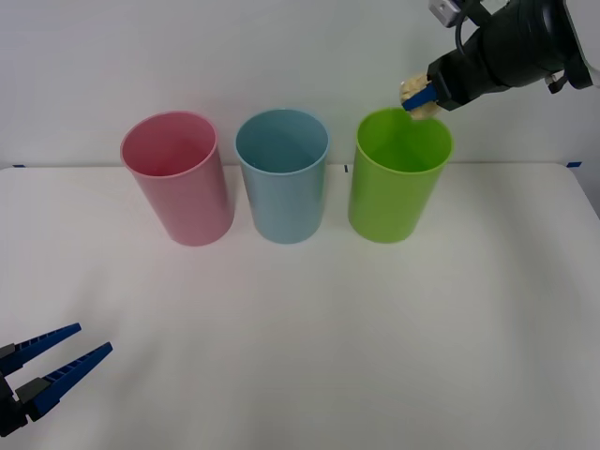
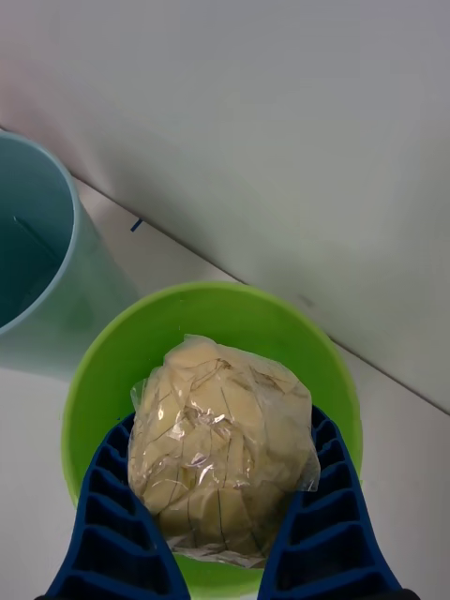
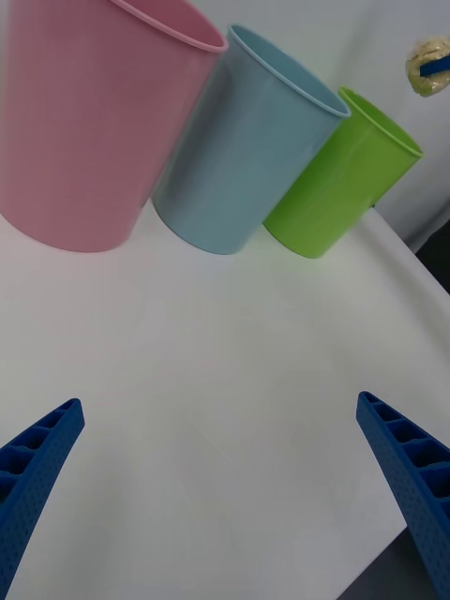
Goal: Put cans in the blue bin and PET bottles in the pink bin and trash in the green bin.
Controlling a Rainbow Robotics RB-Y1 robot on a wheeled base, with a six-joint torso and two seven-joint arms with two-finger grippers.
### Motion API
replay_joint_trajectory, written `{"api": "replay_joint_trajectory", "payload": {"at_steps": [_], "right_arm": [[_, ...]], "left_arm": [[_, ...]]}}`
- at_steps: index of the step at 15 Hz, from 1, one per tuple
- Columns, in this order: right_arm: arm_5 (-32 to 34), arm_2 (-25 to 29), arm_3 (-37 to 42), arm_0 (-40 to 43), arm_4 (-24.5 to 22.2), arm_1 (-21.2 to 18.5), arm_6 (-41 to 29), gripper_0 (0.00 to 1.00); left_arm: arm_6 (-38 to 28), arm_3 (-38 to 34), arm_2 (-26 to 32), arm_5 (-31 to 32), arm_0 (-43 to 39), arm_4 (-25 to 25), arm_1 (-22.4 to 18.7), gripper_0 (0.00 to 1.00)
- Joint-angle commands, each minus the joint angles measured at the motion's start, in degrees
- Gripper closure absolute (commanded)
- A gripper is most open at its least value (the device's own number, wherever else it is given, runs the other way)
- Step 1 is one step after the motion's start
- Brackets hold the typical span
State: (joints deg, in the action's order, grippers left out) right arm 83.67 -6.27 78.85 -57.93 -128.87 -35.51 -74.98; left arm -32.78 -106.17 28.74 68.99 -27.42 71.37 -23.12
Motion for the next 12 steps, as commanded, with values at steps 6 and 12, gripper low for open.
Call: {"api": "replay_joint_trajectory", "payload": {"at_steps": [6,12], "right_arm": [[1.2,-0.8,-1.2,0.0,-3.0,1.3,0.0,1.00],[-1.9,-0.8,-5.6,-0.1,-5.1,3.3,2.1,1.00]], "left_arm": [[0.0,0.0,0.0,0.0,0.0,0.0,0.0,0.00],[0.0,0.0,0.0,0.0,0.0,0.0,0.0,0.00]]}}
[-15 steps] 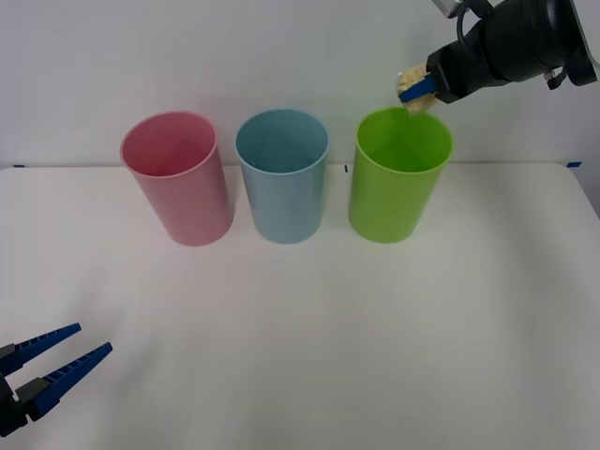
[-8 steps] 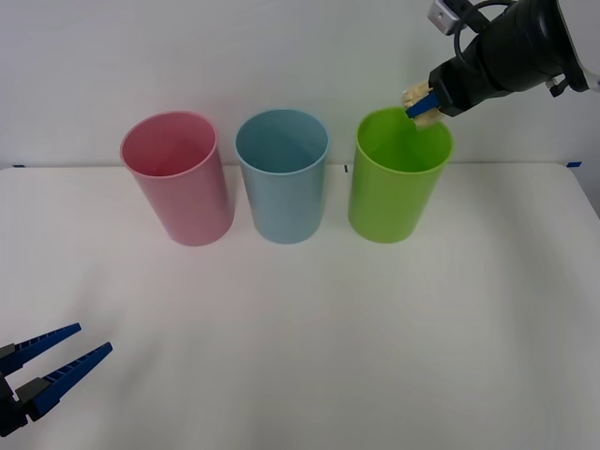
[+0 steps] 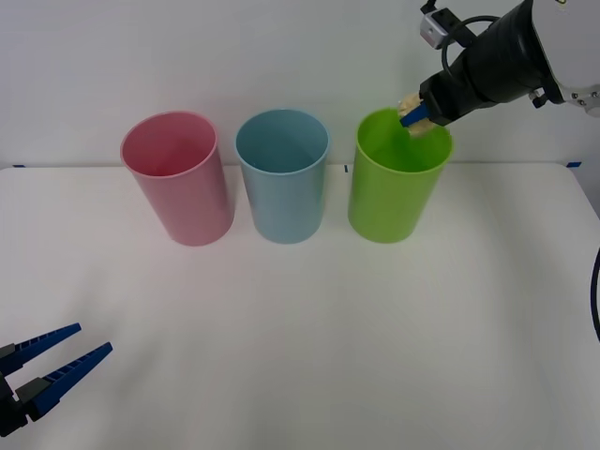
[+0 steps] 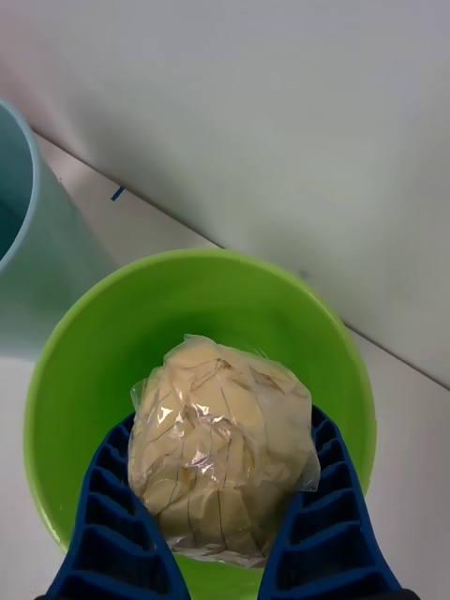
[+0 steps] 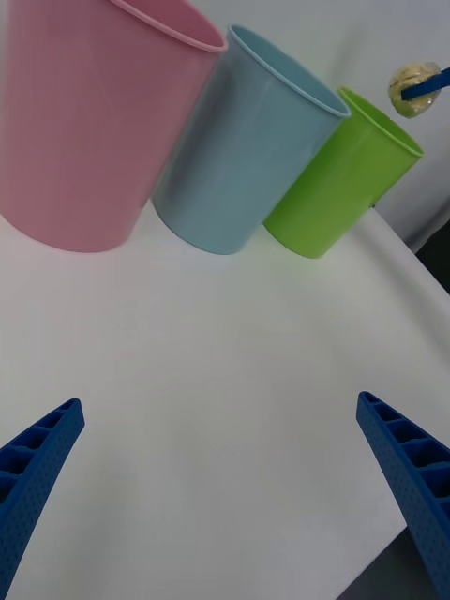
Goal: Put cans in the blue bin and PET bottles in the pink bin and trash in the green bin.
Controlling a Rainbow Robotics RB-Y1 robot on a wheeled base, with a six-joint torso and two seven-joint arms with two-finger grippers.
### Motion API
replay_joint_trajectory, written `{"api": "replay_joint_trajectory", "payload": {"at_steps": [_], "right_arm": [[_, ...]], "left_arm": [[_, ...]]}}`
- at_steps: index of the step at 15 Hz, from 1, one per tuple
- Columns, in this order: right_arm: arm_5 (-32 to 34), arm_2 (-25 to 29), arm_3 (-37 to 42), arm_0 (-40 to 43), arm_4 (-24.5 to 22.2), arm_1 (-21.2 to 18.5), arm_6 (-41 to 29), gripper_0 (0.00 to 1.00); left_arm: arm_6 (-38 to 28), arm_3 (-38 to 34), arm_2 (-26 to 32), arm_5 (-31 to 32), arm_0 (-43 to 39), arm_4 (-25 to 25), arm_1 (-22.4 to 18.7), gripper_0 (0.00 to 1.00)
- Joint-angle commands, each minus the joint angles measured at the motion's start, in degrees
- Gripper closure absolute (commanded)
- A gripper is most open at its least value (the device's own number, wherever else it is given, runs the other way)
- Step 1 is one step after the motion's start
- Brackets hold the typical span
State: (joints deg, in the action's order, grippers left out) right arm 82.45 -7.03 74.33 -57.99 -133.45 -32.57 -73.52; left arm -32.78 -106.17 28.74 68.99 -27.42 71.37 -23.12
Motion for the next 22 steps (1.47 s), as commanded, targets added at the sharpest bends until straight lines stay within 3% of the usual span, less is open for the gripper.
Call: {"api": "replay_joint_trajectory", "payload": {"at_steps": [1,9,10,11,13,22], "right_arm": [[-0.8,0.0,-1.1,0.0,-0.8,0.6,0.7,1.00],[-1.2,0.0,-2.7,0.0,-1.5,2.0,3.1,1.00],[-2.1,0.0,-2.7,0.1,-1.5,2.1,4.6,0.80],[-3.9,0.0,-2.9,0.1,-1.3,2.1,7.4,0.00],[-6.4,0.0,-4.7,0.1,0.3,2.4,10.1,0.00],[-6.6,1.2,-4.5,0.0,0.5,2.2,9.4,0.00]], "left_arm": [[0.0,0.0,0.0,0.0,0.0,0.0,0.0,0.00],[0.0,0.0,0.0,0.0,0.0,0.0,0.0,0.00],[0.0,0.0,0.0,0.0,0.0,0.0,0.0,0.00],[0.0,0.0,0.0,0.0,0.0,0.0,0.0,0.00],[0.0,0.0,0.0,0.0,0.0,0.0,0.0,0.00],[0.0,0.0,0.0,0.0,0.0,0.0,0.0,0.00]]}}
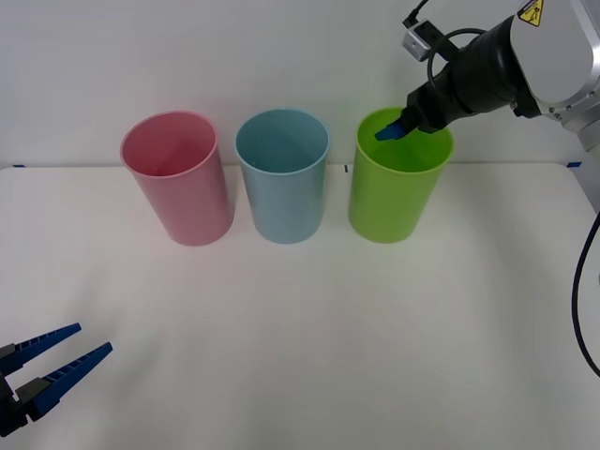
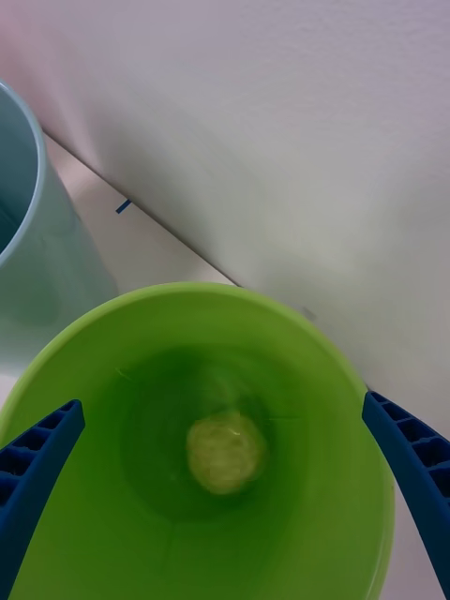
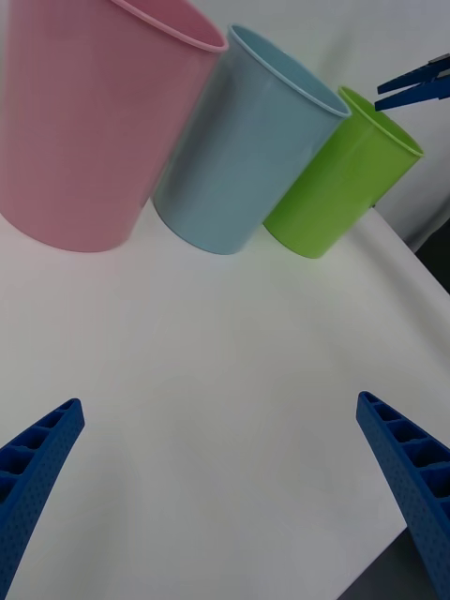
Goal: Put cans in the blue bin and PET bottles in the pink bin and trash in the green bin.
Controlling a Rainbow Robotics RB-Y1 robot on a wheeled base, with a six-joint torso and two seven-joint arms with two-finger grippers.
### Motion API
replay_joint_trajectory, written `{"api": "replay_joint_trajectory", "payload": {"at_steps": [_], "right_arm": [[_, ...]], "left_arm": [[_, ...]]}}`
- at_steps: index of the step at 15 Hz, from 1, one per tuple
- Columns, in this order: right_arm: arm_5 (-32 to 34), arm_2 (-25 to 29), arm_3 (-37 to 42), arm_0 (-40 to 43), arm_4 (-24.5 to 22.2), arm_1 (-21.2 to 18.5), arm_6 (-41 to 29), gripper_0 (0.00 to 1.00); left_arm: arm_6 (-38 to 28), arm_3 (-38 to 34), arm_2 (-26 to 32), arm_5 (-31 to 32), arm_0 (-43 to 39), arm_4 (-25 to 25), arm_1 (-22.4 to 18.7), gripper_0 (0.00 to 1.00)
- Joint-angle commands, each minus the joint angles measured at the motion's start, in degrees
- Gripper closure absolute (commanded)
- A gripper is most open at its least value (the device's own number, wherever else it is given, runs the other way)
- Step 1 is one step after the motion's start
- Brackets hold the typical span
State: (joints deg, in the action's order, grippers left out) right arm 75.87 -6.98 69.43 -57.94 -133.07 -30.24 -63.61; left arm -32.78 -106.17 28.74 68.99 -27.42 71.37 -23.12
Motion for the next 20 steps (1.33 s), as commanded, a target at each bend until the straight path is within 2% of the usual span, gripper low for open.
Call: {"api": "replay_joint_trajectory", "payload": {"at_steps": [1,6,9,12,15,17,18,20], "right_arm": [[0.6,3.5,1.9,-0.1,0.5,-0.3,-0.5,0.00],[10.3,13.7,17.2,2.5,5.5,-1.9,-2.0,0.00],[11.5,19.8,33.1,13.8,10.3,-2.3,-2.9,0.00],[11.5,24.7,44.2,24.5,15.3,-2.4,-2.3,0.00],[9.3,28.9,53.2,37.5,21.3,-2.3,0.2,0.00],[5.8,29.5,56.3,45.2,24.2,-1.8,2.5,0.00],[2.5,29.5,56.6,50.4,26.1,-0.8,6.0,0.00],[-0.2,29.4,56.6,56.6,27.2,2.7,12.2,0.00]], "left_arm": [[0.0,0.0,0.0,0.0,0.0,0.0,0.0,0.00],[0.0,0.0,0.0,0.0,0.0,0.0,0.0,0.00],[0.0,0.0,0.0,0.0,0.0,0.0,0.0,0.00],[0.0,0.0,0.0,0.0,0.0,0.0,0.0,0.00],[0.0,0.0,0.0,0.0,0.0,0.0,0.0,0.00],[0.0,0.0,0.0,0.0,0.0,0.0,0.0,0.00],[0.0,0.0,0.0,0.0,0.0,0.0,0.0,0.00],[0.0,0.0,0.0,0.0,0.0,0.0,0.0,0.00]]}}
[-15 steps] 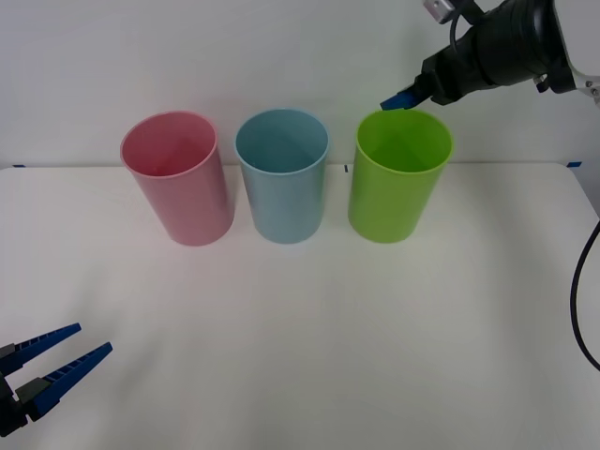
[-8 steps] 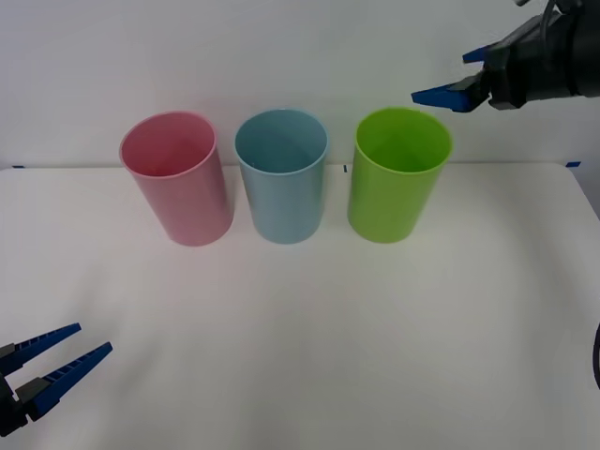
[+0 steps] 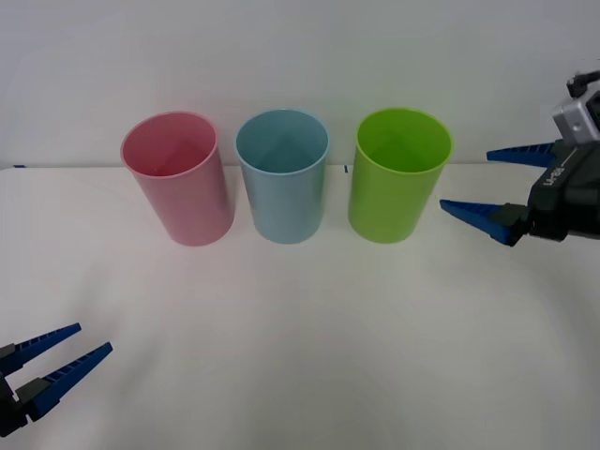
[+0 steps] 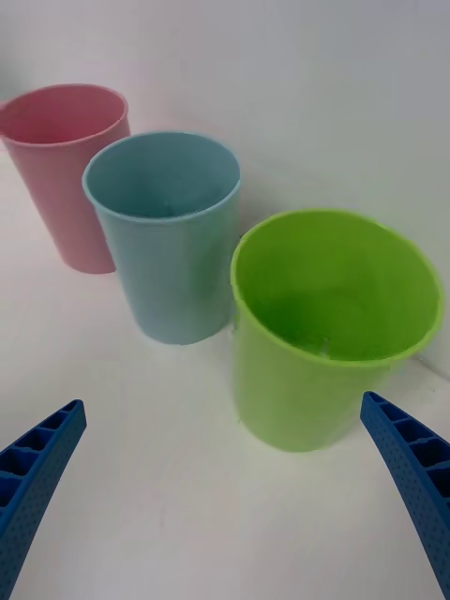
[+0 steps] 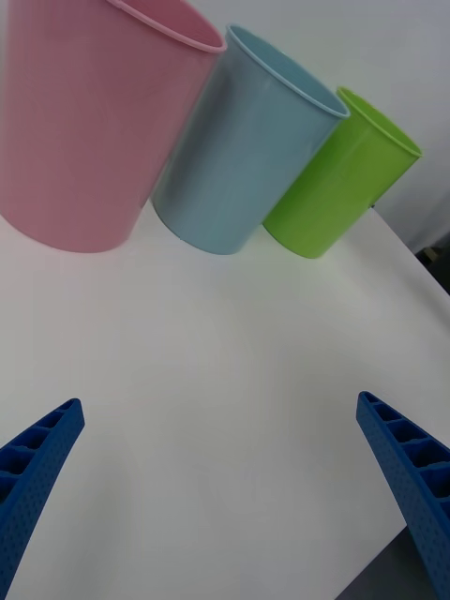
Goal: Put cans in the blue bin and PET bottles in the pink bin and trash in the green bin.
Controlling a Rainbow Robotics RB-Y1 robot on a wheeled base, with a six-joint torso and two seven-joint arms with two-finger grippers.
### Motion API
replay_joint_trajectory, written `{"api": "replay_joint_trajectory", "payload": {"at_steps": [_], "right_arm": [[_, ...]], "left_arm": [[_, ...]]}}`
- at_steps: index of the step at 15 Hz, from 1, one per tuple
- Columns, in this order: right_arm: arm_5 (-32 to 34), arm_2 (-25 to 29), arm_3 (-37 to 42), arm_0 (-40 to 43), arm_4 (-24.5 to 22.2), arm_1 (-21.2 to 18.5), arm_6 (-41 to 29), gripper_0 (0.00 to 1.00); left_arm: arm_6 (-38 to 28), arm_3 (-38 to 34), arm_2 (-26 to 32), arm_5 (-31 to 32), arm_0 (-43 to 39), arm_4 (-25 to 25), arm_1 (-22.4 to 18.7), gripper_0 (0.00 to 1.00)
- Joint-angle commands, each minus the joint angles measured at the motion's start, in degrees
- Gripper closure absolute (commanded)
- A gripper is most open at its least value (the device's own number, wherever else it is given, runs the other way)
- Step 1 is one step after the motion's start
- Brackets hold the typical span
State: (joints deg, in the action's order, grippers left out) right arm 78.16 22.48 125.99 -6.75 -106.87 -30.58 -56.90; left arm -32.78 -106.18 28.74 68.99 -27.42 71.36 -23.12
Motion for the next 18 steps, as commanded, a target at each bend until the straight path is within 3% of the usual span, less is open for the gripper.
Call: {"api": "replay_joint_trajectory", "payload": {"at_steps": [1,4,7,10,18], "right_arm": [[-2.9,-0.1,0.0,8.6,1.0,5.9,9.5,0.00],[-3.0,-0.1,-0.1,14.7,1.8,10.8,18.1,0.00],[-3.8,-1.3,-3.6,18.0,5.9,11.0,26.3,0.00],[-3.8,-1.9,-6.5,17.9,7.2,10.9,31.6,0.00],[-3.8,-2.9,-6.9,20.4,7.2,10.9,33.9,0.00]], "left_arm": [[0.0,0.0,0.0,0.0,0.0,0.0,0.0,0.00],[0.0,0.0,0.0,0.0,0.0,0.0,0.0,0.00],[0.0,0.0,0.0,0.0,0.0,0.0,0.0,0.00],[0.0,0.0,0.0,0.0,0.0,0.0,0.0,0.00],[0.0,0.0,0.0,0.0,0.0,0.0,0.0,0.00]]}}
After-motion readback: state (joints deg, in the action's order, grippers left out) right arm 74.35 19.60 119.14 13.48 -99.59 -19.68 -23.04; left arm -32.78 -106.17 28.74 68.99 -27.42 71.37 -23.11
